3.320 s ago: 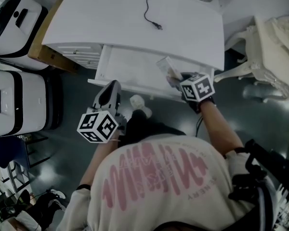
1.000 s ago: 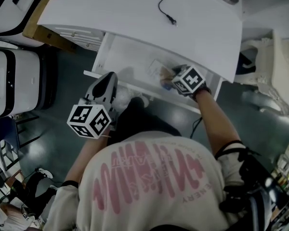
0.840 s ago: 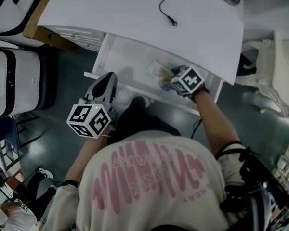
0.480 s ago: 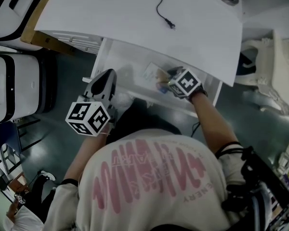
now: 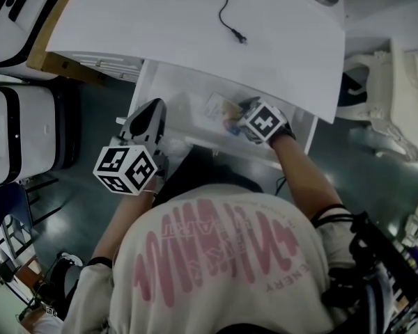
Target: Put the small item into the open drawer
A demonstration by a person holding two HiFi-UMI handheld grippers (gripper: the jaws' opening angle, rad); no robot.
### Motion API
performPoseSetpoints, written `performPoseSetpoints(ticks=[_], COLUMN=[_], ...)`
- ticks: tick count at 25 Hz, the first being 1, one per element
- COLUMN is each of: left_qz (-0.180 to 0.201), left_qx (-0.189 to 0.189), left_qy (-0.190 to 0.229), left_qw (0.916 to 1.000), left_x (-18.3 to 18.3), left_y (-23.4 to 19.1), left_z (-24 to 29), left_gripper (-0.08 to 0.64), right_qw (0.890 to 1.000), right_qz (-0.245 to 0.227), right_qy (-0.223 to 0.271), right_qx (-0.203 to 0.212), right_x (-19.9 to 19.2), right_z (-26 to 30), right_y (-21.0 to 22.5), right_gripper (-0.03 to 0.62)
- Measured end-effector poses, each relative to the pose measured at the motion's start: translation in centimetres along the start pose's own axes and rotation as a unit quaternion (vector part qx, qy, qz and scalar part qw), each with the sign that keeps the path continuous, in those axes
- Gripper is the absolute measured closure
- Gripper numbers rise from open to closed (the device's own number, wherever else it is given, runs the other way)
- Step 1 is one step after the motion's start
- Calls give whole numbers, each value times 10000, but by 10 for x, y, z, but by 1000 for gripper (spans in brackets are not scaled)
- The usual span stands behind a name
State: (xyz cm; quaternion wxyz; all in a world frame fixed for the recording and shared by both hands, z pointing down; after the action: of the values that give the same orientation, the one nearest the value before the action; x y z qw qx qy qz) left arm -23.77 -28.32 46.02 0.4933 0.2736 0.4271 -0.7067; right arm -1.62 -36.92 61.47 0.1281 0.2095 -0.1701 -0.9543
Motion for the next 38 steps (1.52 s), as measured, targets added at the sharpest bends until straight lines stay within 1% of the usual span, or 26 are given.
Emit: performPoseSetpoints(ticks=[6, 9, 14, 18, 25, 28, 33, 38], left_qz=[47, 61, 71, 62, 114, 163, 59, 54], left_qx=[-82, -106, -107, -46, -108, -109, -120, -190], left_qy=[-42, -65, -123, -136, -23, 31, -71, -69], left_qw=[9999, 9999, 9998, 9999, 9999, 9998, 9999, 9998], left_x=[-2, -7, -16, -19, -19, -19, -27, -29], left_y=[7, 10, 10, 6, 11, 11, 8, 13], left_z=[7, 5, -2, -8, -14, -17, -18, -19], left_gripper=[531, 531, 531, 531, 531, 531, 531, 531], right_qw=[9995, 9990, 9990, 9988, 9984, 9978, 9968, 9963], right_qz=[300, 443, 382, 407, 385, 472, 576, 500], right_qy=[7, -15, -1, 141, 155, 101, 125, 155], right_qx=[-101, -49, -225, -248, -396, -455, -545, -681], right_x=[-2, -4, -4, -5, -6, -8, -8, -7], right_z=[1, 2, 2, 2, 2, 1, -1, -7], right_y=[2, 2, 1, -2, -8, -8, -8, -11], right_gripper=[324, 327, 328, 328, 333, 334, 333, 333])
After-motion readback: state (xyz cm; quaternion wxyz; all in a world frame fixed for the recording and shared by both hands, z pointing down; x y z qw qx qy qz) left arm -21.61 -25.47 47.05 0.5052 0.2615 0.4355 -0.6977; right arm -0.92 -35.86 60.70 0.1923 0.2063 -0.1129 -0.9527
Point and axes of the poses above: the fingertips, and each gripper's own axes: z forward along the fingers, y to its right, x out of its top, the point moved 6 cm from there along -z, backward along the fingers, and after that the axes turned 13 degrees about x, right-handed, at the moved point
